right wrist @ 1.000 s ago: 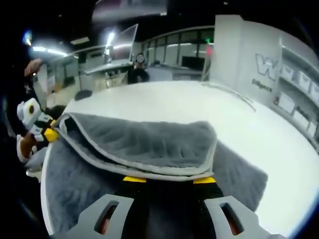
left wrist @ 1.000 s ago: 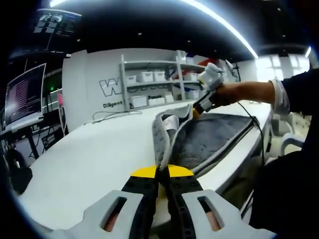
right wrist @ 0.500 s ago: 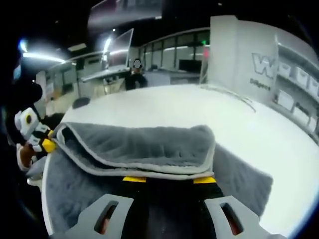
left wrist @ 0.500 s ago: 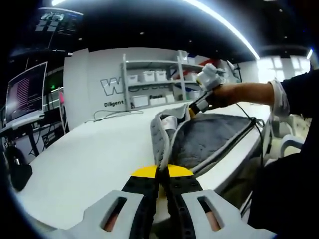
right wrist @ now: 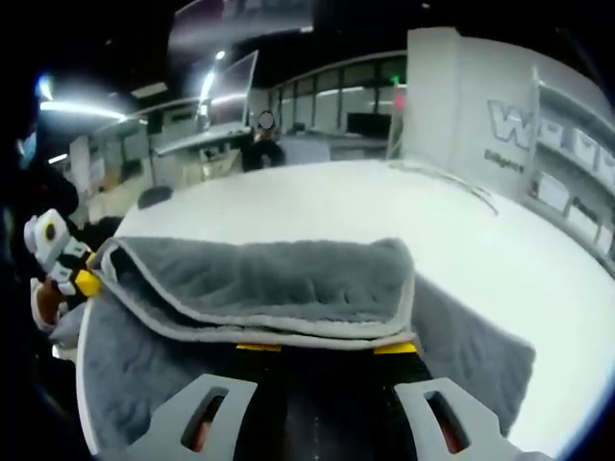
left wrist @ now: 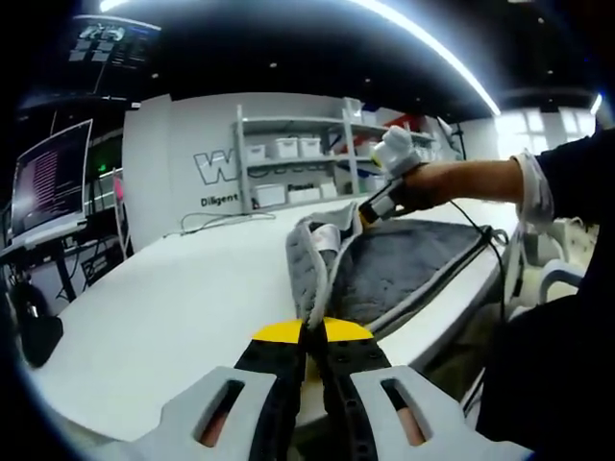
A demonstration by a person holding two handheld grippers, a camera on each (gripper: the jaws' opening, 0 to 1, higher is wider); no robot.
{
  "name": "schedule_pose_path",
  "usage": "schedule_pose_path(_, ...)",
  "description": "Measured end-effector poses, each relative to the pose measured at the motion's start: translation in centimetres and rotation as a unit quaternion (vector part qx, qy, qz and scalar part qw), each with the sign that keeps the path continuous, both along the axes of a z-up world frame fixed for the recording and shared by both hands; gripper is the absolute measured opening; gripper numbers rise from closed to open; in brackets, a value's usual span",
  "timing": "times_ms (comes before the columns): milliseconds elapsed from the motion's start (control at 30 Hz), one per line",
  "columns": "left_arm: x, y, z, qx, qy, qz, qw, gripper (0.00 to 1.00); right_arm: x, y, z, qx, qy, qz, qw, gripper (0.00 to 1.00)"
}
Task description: Open the folded towel by lifting each exposed corner and separating the folded layers until the towel lies flat within the target outline without major curled edges
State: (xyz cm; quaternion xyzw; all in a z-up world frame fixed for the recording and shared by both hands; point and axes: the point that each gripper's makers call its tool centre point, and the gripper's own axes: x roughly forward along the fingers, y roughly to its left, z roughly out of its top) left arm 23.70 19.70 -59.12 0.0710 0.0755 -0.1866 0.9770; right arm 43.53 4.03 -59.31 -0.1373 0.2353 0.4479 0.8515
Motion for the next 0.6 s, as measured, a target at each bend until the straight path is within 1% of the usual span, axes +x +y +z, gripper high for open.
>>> schedule_pose_path(400, 0.08, 0.32, 0.00, -0.005, 0.003, 0.003, 1.0000, 0.05, -0.12, 0.59, 0.11, 0.013, 0.003, -0.001, 0.9999, 0.26)
schedule_pose_path(600, 0.03, 0.36, 0.02, -0.001, 0.001, 0.003, 1.0000, 0.05, -0.20, 0.87, 0.09, 0.019, 0.009, -0.002, 0.9998, 0.27)
